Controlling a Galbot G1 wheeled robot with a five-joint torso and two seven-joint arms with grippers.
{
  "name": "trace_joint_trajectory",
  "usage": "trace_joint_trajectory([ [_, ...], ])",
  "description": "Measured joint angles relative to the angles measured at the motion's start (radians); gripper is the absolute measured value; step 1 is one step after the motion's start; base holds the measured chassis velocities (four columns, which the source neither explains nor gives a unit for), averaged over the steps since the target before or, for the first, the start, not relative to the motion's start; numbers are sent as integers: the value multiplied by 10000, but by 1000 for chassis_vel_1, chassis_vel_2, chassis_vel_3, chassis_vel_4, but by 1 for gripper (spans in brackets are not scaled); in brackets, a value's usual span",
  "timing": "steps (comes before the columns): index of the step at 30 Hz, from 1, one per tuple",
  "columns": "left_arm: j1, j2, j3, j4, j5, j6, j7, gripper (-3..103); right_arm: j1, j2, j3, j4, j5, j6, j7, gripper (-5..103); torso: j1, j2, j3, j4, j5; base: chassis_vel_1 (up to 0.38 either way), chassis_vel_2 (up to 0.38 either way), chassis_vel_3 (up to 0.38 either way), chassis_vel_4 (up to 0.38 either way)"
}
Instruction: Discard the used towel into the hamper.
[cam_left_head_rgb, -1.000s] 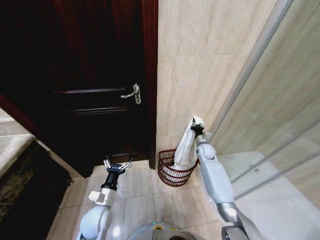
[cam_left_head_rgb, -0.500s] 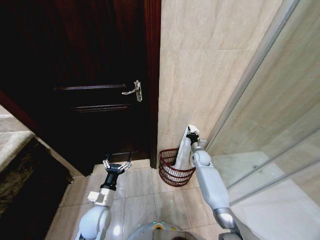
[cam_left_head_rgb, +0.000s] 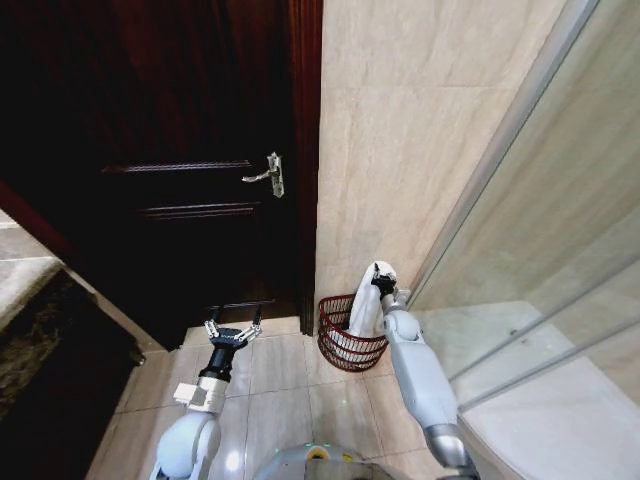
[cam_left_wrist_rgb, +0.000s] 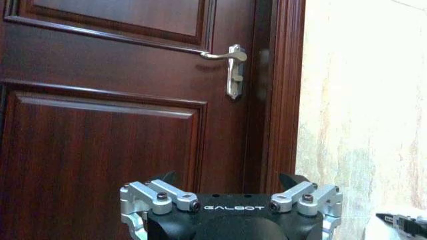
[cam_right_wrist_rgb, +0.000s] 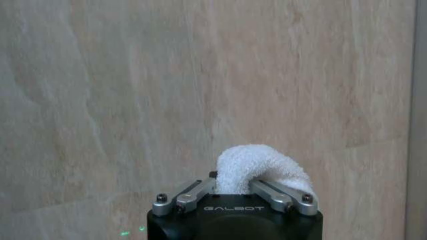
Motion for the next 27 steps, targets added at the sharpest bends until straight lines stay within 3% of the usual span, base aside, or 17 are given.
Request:
trace_joint_trajectory([
  [13,-28,29,-82,43,-172,-161,-60,100,-345,102,57,-109,-244,-84,-112,4,-262,-579,-318,0,0,0,0,0,0],
  [27,-171,6,-54,110,-209,-216,-117,100,-388,151,132,-492,-235,-41,-163,4,-279,-628,-352,0,0,0,0,0,0],
])
